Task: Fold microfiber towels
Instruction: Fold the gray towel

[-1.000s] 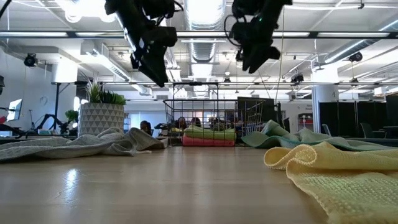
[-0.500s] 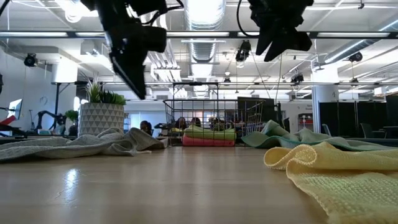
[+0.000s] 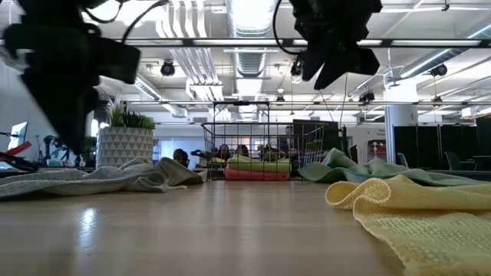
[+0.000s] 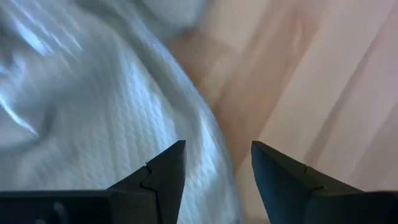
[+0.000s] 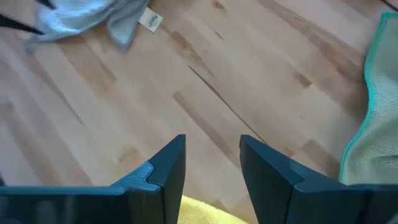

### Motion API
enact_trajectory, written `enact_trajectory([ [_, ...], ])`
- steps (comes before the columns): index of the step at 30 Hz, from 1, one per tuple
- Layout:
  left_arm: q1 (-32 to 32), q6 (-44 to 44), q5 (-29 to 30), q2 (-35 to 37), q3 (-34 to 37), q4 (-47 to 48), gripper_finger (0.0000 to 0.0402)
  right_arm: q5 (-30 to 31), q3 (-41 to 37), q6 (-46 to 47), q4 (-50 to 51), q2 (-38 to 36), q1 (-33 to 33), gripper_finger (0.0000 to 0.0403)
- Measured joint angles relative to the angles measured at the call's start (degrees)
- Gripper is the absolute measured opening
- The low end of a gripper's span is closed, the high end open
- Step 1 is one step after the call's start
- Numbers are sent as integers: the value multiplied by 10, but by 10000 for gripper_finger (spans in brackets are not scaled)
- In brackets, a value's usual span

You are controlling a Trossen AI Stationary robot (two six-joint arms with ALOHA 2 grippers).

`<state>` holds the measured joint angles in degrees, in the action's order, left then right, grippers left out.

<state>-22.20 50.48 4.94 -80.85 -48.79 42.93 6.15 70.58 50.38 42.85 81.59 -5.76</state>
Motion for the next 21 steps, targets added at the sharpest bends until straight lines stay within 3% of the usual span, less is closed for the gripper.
enact_trajectory([
  [7, -76, 115, 27, -17, 17, 2, 166, 0, 1, -13, -7, 30, 0, 139],
  [21, -89, 221, 27, -75, 23, -4, 166, -5, 11, -113, -29, 36, 9, 139],
])
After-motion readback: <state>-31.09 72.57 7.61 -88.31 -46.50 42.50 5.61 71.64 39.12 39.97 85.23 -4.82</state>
